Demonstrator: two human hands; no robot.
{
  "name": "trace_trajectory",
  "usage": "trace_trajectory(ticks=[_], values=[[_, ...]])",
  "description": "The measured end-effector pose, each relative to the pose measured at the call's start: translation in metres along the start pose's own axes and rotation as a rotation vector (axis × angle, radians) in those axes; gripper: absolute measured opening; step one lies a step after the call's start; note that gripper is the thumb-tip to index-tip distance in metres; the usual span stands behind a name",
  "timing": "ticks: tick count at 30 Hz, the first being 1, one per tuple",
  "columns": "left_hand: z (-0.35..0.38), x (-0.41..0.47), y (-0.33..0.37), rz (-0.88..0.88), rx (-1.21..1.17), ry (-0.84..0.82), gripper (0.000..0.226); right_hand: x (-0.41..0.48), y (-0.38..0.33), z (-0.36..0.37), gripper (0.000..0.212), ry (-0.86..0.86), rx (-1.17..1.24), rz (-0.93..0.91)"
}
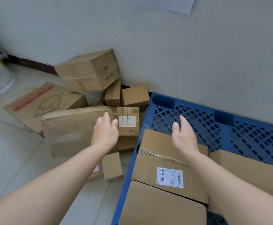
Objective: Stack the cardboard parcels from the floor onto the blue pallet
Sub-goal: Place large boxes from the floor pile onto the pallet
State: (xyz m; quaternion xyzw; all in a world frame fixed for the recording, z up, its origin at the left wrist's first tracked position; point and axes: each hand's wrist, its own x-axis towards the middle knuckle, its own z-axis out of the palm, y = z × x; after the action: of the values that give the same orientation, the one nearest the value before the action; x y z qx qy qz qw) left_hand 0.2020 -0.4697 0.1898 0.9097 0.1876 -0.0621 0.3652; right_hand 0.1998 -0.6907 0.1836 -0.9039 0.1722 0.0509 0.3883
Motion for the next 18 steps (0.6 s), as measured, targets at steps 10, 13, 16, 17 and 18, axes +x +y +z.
trace_trajectory(ticks=[10, 13, 16, 17, 18], values=[[-0.084, 0.046, -0.077, -0.166, -0.037, 0.098, 0.054, -0.003, -0.088, 0.082, 0.052, -0.101, -0.019, -0.115], [-0.09, 0.064, -0.105, -0.213, -0.046, 0.132, 0.054, 0.0, -0.096, 0.112, 0.053, -0.129, -0.025, -0.134], [-0.092, 0.088, -0.137, -0.253, -0.04, 0.138, 0.054, 0.012, -0.099, 0.148, 0.053, -0.16, -0.04, -0.125], [-0.092, 0.097, -0.148, -0.261, -0.032, 0.141, 0.055, 0.017, -0.099, 0.161, 0.053, -0.165, -0.045, -0.12], [-0.092, 0.107, -0.16, -0.269, -0.023, 0.145, 0.054, 0.021, -0.1, 0.175, 0.053, -0.17, -0.05, -0.114]])
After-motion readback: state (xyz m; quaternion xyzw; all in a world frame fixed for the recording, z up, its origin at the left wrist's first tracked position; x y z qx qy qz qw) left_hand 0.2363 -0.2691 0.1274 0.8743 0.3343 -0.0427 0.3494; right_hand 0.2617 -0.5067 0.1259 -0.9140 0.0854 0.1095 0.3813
